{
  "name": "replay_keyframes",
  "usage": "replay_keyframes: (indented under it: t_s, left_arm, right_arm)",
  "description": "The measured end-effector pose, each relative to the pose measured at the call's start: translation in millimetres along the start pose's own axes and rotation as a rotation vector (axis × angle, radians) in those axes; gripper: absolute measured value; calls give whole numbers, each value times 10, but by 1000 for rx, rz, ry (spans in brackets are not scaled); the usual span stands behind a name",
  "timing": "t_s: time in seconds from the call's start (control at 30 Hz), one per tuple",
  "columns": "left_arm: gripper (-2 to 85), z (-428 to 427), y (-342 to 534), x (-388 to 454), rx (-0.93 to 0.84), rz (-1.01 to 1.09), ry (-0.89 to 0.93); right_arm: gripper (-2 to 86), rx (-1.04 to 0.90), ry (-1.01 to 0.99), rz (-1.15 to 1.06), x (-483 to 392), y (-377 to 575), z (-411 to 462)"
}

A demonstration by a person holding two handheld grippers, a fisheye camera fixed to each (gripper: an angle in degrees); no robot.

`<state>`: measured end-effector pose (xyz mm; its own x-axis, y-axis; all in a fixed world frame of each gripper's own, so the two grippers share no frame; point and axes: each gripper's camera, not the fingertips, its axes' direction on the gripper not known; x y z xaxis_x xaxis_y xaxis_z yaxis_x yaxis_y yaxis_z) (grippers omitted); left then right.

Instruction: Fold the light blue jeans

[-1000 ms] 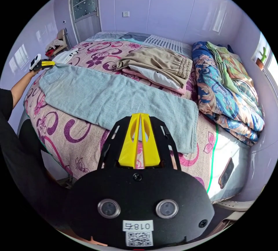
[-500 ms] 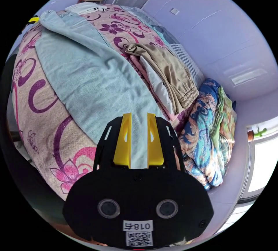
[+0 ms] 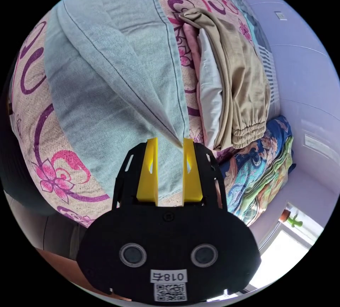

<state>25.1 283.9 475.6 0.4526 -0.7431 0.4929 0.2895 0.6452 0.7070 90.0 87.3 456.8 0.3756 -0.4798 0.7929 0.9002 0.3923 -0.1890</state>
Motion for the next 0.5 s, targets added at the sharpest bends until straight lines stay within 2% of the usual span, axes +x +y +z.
replay_keyframes:
  t_s: [0.1, 0.2, 0.33, 0.5]
  left_arm:
    - [-10, -38, -35, -216, 13, 3, 4]
    - [-10, -91, -40, -418, 31, -7, 12]
    - [-9, -238, 1, -643, 60, -7, 10]
    - [-10, -605, 271, -1036, 108, -37, 8]
  right_arm:
    - [84, -44, 32, -46, -79, -97, 102]
    - [26, -115, 94, -69, -209, -146, 214]
    - [11, -69, 110, 76, -427, 134, -28]
    - [6, 31, 182, 259, -1187, 862, -590]
